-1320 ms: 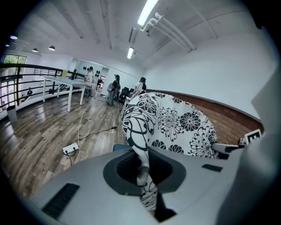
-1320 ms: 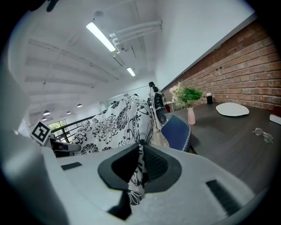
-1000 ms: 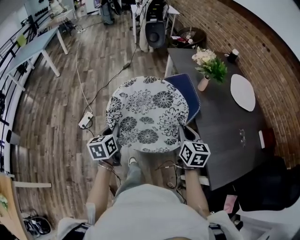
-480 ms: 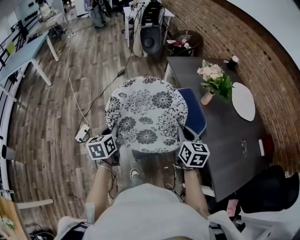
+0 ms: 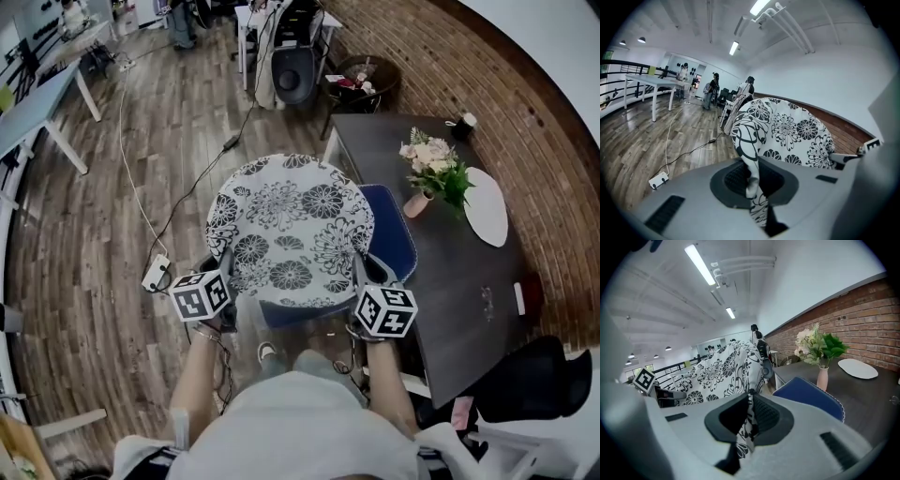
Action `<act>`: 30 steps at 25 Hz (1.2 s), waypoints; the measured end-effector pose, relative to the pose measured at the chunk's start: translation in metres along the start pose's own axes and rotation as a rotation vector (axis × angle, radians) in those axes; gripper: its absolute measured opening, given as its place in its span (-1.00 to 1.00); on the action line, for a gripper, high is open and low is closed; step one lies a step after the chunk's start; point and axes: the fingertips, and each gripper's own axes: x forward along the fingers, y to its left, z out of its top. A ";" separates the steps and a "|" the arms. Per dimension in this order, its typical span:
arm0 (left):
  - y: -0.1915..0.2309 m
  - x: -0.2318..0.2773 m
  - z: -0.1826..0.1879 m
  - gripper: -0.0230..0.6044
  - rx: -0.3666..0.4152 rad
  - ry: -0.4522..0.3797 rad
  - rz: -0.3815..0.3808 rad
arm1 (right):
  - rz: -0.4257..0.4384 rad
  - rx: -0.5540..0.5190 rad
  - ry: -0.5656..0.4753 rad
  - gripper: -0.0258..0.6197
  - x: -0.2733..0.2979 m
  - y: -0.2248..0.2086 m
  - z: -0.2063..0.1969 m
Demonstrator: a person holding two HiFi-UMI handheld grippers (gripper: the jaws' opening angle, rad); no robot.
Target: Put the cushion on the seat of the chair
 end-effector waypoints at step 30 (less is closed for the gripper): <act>-0.072 -0.109 0.081 -0.87 0.168 -0.168 -0.011 | 0.041 0.012 -0.201 -0.83 -0.094 0.024 0.079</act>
